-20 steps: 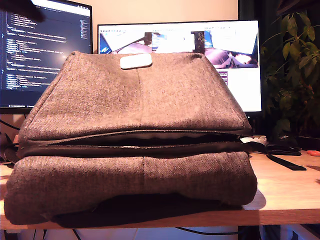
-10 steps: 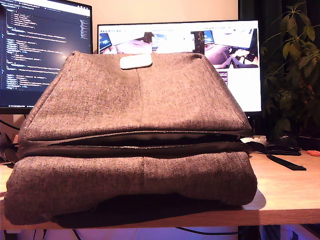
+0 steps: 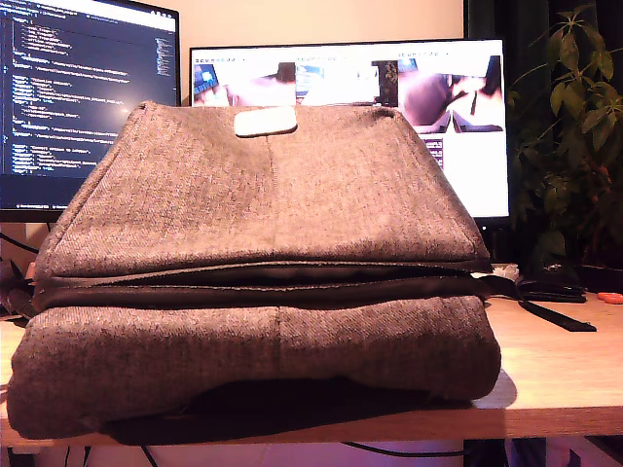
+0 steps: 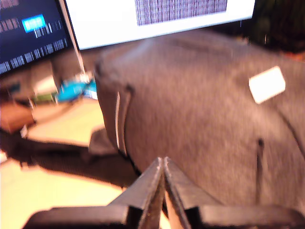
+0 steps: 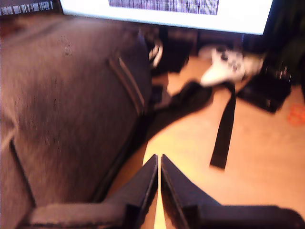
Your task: Pack the pair of socks inside the grey Google backpack
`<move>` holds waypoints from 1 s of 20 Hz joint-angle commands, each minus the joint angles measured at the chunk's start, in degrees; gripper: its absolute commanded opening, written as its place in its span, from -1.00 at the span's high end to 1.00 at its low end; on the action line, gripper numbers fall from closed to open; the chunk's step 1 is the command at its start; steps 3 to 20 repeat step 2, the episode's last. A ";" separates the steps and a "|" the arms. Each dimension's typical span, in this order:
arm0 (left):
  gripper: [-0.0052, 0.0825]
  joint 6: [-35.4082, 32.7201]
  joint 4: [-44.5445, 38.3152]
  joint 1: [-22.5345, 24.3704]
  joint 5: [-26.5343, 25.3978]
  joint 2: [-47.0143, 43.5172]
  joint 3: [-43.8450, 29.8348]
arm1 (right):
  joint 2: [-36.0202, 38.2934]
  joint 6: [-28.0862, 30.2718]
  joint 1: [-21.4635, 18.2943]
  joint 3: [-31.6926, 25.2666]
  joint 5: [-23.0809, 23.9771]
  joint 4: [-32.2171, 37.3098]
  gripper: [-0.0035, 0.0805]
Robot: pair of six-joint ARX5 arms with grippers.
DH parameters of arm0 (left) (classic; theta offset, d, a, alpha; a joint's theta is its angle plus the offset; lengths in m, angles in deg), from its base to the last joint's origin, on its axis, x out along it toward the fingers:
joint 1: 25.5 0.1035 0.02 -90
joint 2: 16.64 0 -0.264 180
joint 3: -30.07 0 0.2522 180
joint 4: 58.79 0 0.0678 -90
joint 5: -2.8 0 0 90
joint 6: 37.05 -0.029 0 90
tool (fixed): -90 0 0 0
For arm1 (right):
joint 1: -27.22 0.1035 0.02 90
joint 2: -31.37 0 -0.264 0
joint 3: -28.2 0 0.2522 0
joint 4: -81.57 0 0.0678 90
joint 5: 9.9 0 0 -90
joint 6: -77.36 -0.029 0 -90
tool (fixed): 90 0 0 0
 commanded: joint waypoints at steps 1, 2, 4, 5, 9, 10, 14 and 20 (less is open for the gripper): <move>0.93 0.11 0.96 0.28 -0.13 0.17 -0.50 | 0.20 -0.04 -0.09 -0.87 0.00 -0.85 0.94; 0.93 0.11 1.86 0.28 -0.13 0.17 -0.50 | 0.20 -0.04 -0.09 -0.87 0.00 -1.44 0.94; 0.93 0.11 1.86 0.28 -0.13 0.17 -0.50 | 0.20 -0.04 -0.09 -0.87 0.00 -1.44 0.94; 0.93 0.11 1.86 0.28 -0.13 0.17 -0.50 | 0.20 -0.04 -0.09 -0.87 0.00 -1.44 0.94; 0.93 0.11 1.86 0.28 -0.13 0.17 -0.50 | 0.20 -0.04 -0.09 -0.87 0.00 -1.44 0.94; 0.93 0.11 1.86 0.28 -0.13 0.17 -0.50 | 0.20 -0.04 -0.09 -0.87 0.00 -1.44 0.94; 0.93 0.11 1.86 0.28 -0.13 0.17 -0.50 | 0.20 -0.04 -0.09 -0.87 0.00 -1.44 0.94; 0.93 0.11 1.86 0.28 -0.13 0.17 -0.50 | 0.20 -0.04 -0.09 -0.87 0.00 -1.44 0.94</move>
